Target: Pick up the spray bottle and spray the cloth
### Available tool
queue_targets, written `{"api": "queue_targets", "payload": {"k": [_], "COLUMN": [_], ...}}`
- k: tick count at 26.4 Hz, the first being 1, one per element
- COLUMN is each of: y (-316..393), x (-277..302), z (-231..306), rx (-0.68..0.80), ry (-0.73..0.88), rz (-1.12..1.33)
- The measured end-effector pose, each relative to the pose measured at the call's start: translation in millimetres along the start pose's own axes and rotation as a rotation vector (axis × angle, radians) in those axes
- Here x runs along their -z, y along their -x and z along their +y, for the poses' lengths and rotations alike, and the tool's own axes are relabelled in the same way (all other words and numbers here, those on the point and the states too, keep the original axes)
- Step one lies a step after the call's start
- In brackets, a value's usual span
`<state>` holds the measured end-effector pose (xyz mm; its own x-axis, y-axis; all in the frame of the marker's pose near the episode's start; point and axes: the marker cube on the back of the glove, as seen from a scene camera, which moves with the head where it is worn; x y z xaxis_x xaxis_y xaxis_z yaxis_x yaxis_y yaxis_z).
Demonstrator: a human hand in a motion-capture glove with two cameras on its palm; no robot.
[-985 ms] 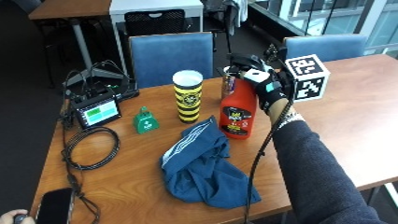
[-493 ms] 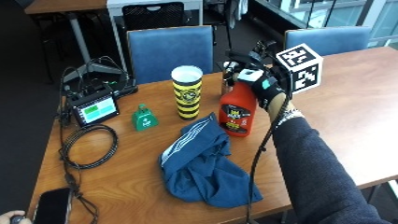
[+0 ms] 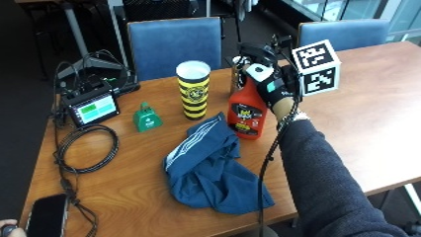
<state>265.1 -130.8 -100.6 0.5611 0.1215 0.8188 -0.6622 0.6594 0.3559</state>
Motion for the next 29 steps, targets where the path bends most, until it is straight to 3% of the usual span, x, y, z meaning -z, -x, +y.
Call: {"api": "queue_targets", "payload": {"k": [16, 29], "y": [12, 60], "x": [-25, -22], "z": [-1, 14], "rx": [0.048, 0.272], "ry": [0.032, 0.283], "rz": [0.021, 0.576]}}
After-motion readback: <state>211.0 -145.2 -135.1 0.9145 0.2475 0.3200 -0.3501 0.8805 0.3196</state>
